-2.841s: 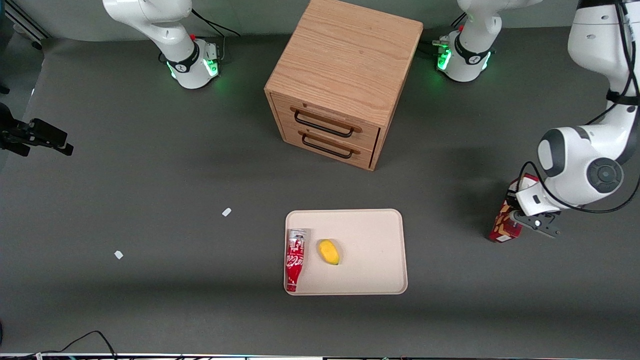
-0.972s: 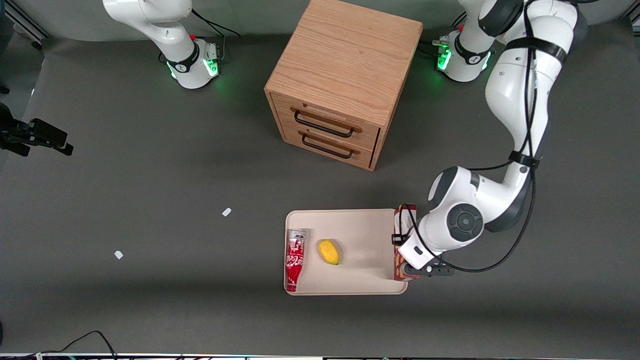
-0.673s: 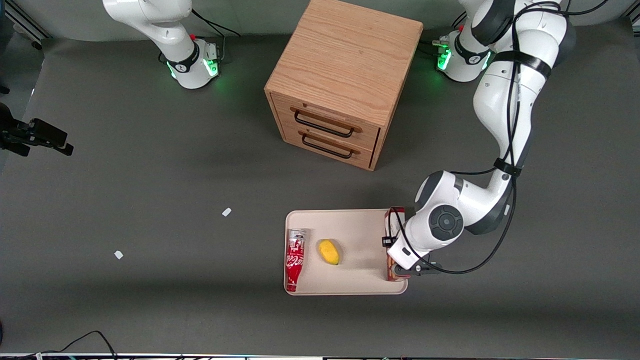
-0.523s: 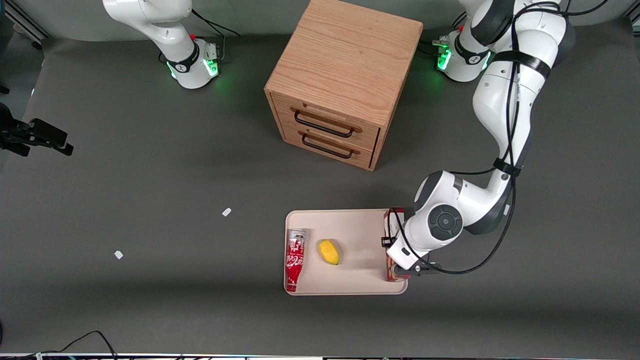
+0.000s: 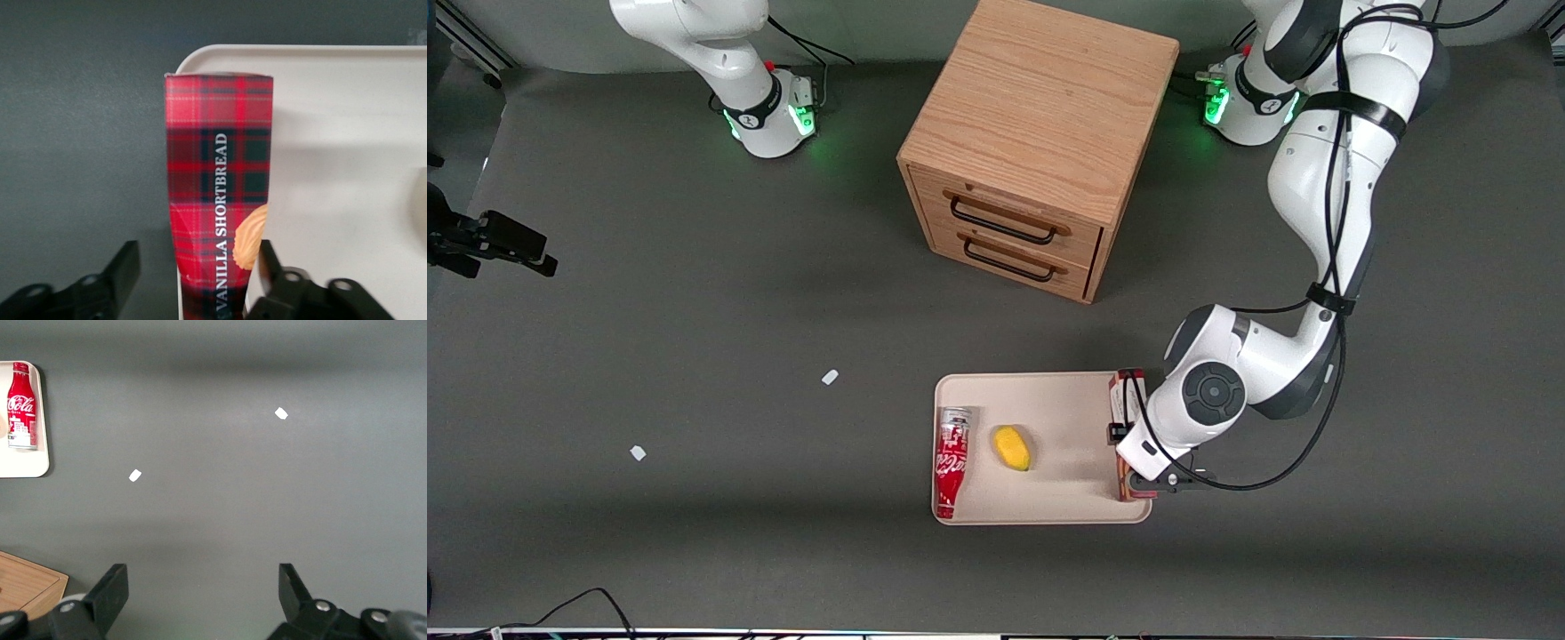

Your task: Place red cookie box on tray

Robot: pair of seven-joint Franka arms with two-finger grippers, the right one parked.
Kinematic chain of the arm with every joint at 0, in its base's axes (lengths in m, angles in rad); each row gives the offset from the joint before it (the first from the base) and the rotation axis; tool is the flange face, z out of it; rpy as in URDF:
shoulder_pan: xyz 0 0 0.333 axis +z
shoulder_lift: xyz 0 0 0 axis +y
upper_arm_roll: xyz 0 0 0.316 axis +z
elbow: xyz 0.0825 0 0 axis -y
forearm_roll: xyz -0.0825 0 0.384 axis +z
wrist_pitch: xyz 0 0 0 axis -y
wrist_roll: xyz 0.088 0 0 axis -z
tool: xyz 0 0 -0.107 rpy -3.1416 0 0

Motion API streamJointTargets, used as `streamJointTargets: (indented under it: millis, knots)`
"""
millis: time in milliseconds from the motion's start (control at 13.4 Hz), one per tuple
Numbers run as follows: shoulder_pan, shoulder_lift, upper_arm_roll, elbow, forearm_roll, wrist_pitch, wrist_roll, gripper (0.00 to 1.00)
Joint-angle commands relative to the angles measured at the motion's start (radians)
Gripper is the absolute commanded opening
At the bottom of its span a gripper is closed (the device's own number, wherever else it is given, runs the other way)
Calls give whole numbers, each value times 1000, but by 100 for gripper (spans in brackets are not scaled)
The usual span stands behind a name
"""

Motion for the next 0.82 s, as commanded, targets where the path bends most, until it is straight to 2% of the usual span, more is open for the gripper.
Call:
streamJointTargets:
  millis: [0,224,523,748]
  knots:
    - [-14,-1,7,20,19,-5,-51,100]
    - [-11,-34,4,18,18,-8,-65,100]
    - [14,-145,4,-9,-79,-37,-58,100]
    - [83,-351,4,-162,-112,-65,-53,100]
